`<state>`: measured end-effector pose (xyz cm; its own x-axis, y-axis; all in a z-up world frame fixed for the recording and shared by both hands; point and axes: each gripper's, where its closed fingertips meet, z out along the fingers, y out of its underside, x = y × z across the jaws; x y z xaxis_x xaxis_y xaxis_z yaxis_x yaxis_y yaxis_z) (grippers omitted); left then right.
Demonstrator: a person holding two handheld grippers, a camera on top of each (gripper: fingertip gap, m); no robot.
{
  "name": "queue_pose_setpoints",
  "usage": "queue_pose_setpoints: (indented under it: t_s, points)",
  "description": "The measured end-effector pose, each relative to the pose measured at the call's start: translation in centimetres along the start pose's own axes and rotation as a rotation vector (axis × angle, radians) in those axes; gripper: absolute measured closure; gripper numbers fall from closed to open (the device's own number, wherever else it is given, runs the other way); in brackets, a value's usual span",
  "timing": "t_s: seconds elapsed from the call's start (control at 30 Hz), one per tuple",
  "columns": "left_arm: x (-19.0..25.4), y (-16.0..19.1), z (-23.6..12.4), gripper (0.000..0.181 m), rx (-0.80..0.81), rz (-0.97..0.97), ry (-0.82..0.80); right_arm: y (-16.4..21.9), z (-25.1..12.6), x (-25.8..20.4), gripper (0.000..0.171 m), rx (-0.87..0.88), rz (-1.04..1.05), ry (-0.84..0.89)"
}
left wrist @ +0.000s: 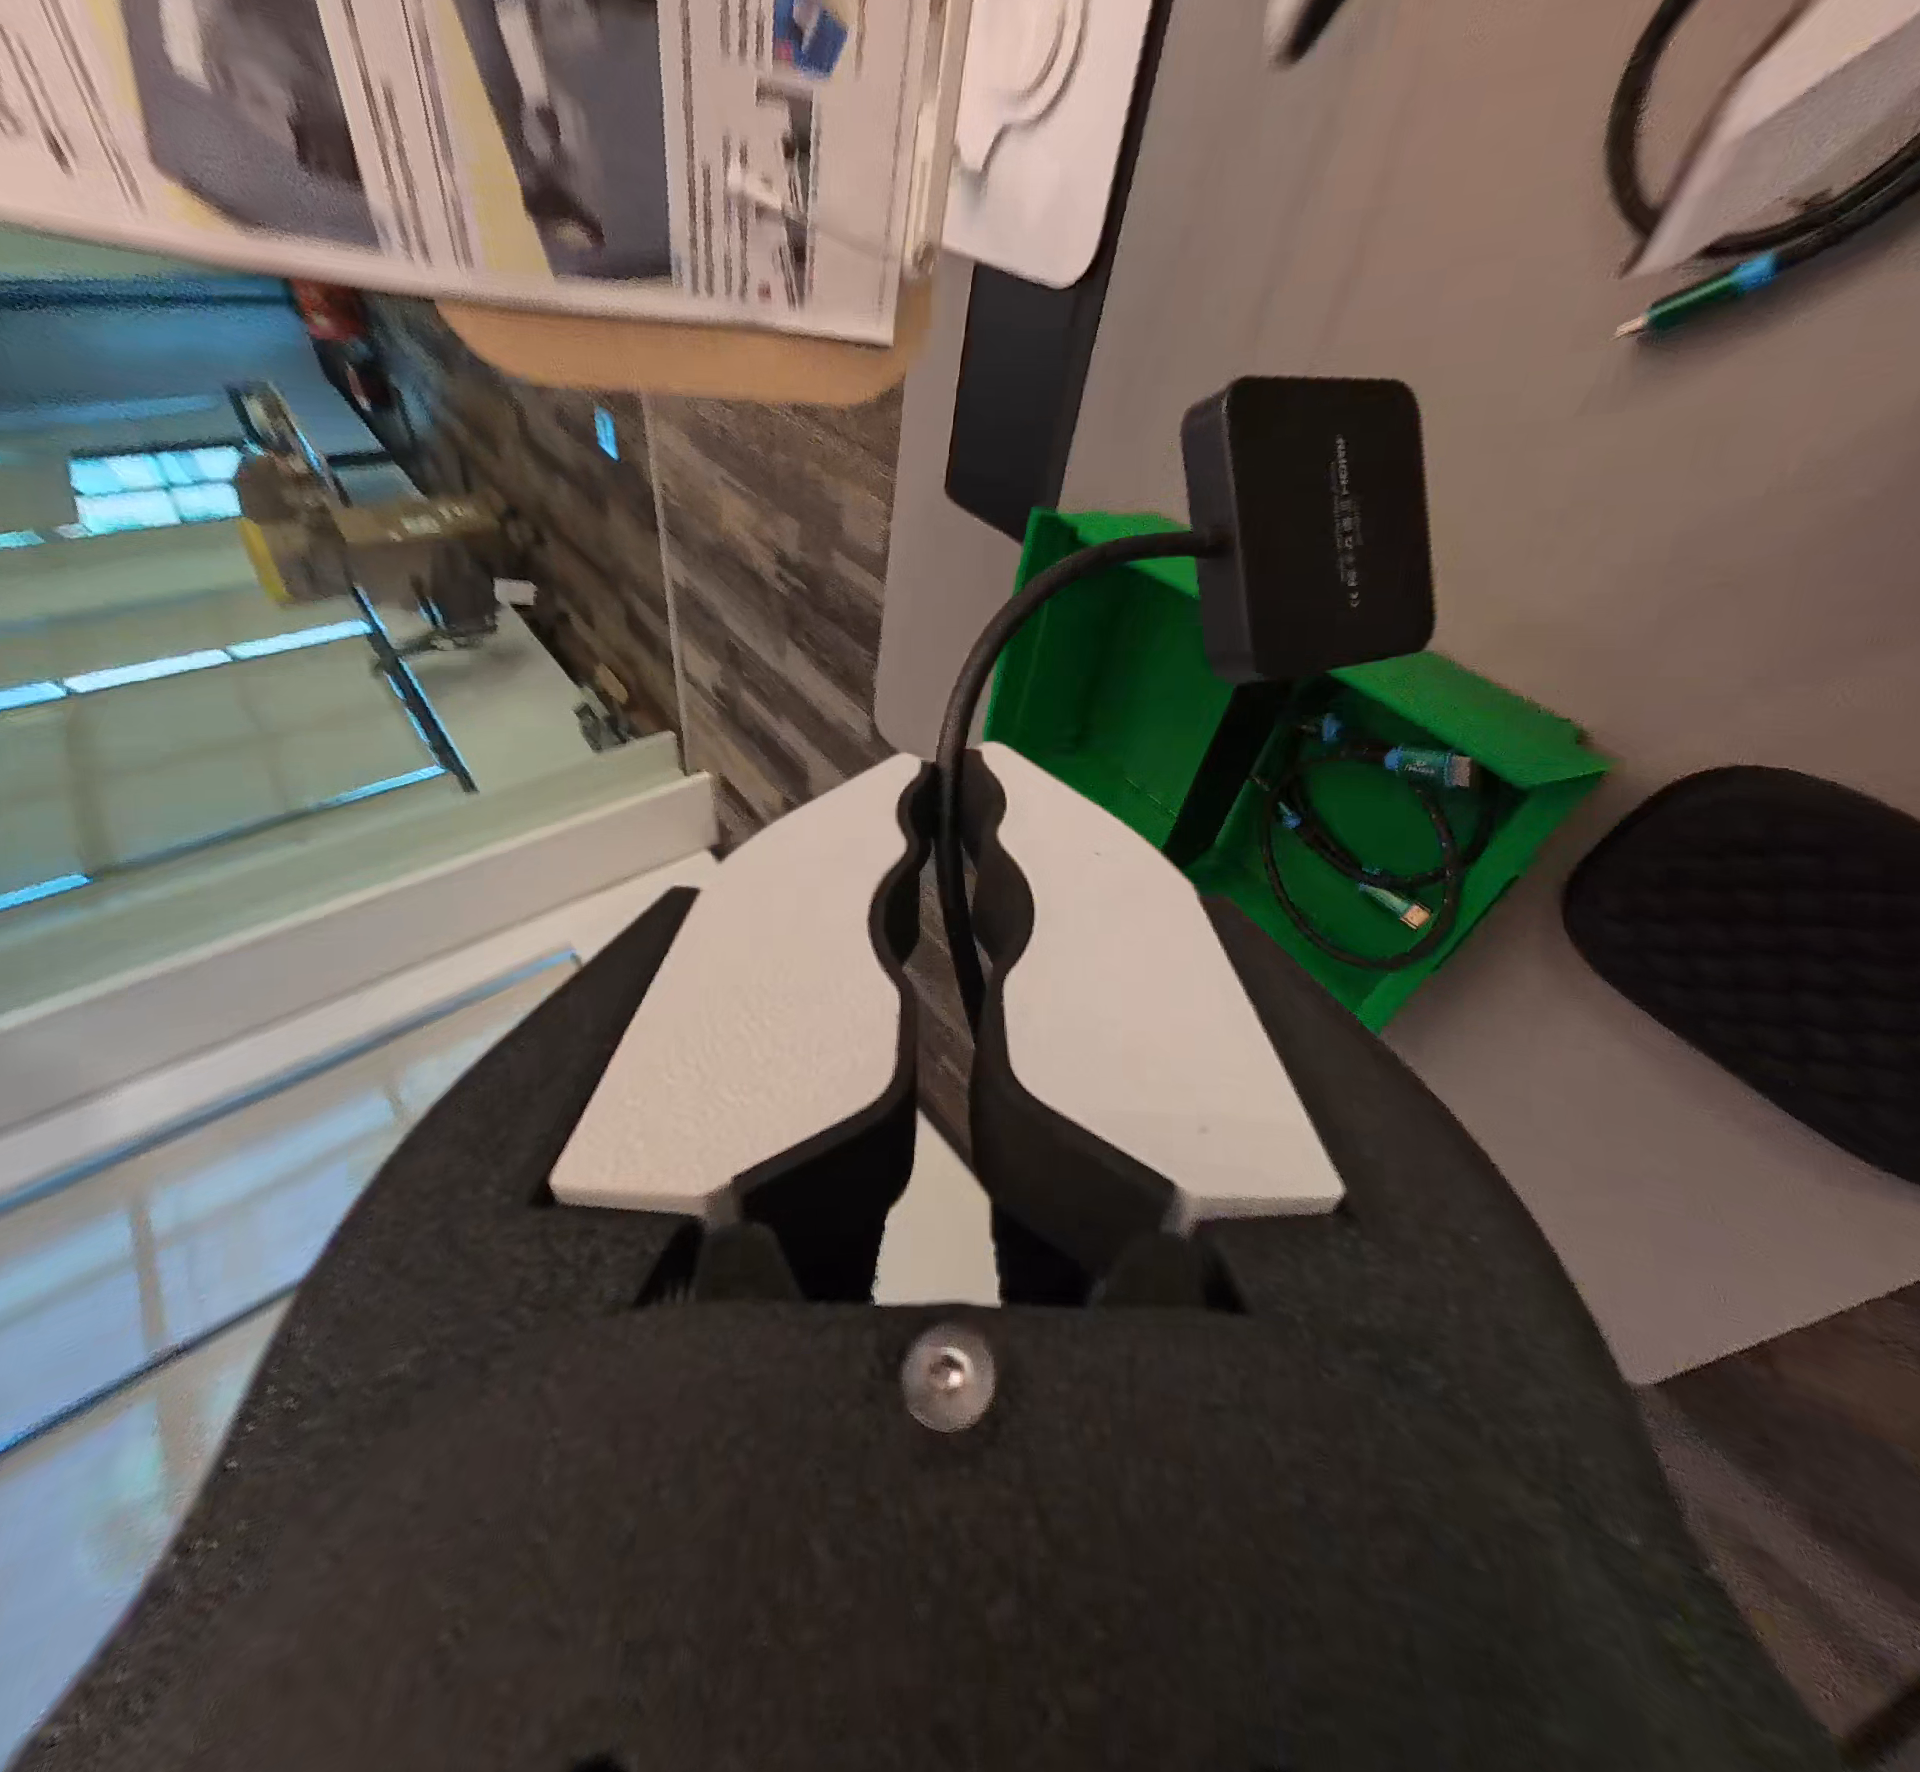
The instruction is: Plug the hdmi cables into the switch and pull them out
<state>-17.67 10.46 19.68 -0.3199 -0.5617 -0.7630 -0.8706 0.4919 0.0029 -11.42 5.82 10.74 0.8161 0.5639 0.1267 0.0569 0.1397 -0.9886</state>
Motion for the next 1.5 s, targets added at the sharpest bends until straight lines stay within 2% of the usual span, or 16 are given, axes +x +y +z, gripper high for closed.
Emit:
queue_pose_setpoints:
  t_s: [0.13,0.27,0.3,0.33,0.4,0.47,0.57,0.6,0.7,0.77,0.83,1.0,1.1,1.17,1.27,1.5]
  points:
    - [2.8,-4.9,-2.4,0.177,0.037,0.138,-0.009,-0.4,-0.9,-1.2,0.093,-0.042,-0.032,-0.066]
    - [5.2,-8.1,-3.1,0.177,0.073,0.226,0.041,2.0,-2.2,-3.8,0.096,-0.191,-0.168,-0.224]
    - [5.9,-8.9,-3.2,0.177,0.095,0.241,0.063,2.8,-2.6,-4.7,0.111,-0.238,-0.192,-0.288]
    - [6.7,-9.5,-3.3,0.177,0.114,0.253,0.092,3.4,-3.1,-5.6,0.147,-0.268,-0.229,-0.359]
    - [7.2,-10.7,-3.6,0.174,0.156,0.248,0.111,3.5,-3.4,-6.4,0.157,-0.256,-0.225,-0.422]
    - [5.9,-11.9,-4.2,0.156,0.22,0.176,0.071,2.5,-3.6,-7.0,0.157,-0.154,-0.164,-0.496]
    - [3.5,-12.4,-6.2,0.096,0.357,-0.044,0.097,0.3,-4.4,-6.4,0.158,0.031,-0.056,-0.541]
    - [2.8,-12.4,-7.2,0.091,0.426,-0.124,0.121,-0.7,-4.9,-6.3,0.157,0.104,-0.027,-0.565]
    - [1.6,-11.2,-10.2,0.099,0.689,-0.354,0.169,-3.1,-6.8,-5.7,0.157,0.299,0.042,-0.614]
    - [2.1,-9.6,-11.2,0.106,0.835,-0.465,0.188,-3.4,-7.4,-5.4,0.157,0.332,0.083,-0.637]
    - [3.8,-8.0,-11.1,0.112,0.921,-0.498,0.178,-3.0,-7.5,-4.8,0.157,0.287,0.193,-0.666]
    - [10.7,-5.0,-5.7,0.114,0.831,-0.301,0.116,-2.0,-8.4,-5.4,0.157,0.124,0.712,-1.028]
    - [14.5,-5.2,-2.8,0.116,0.807,-0.185,0.096,-0.9,-7.9,-6.4,0.157,0.036,0.878,-1.179]
    - [16.1,-5.8,-1.7,0.12,0.819,-0.175,0.111,0.1,-7.0,-7.1,0.158,-0.008,0.884,-1.193]
    - [17.3,-6.3,-0.1,0.114,0.797,-0.195,0.14,0.9,-6.3,-7.8,0.157,-0.05,0.884,-1.199]
    - [15.0,-6.3,0.6,0.115,0.873,-0.135,-0.098,1.4,-6.3,-8.9,0.158,-0.122,0.948,-1.269]
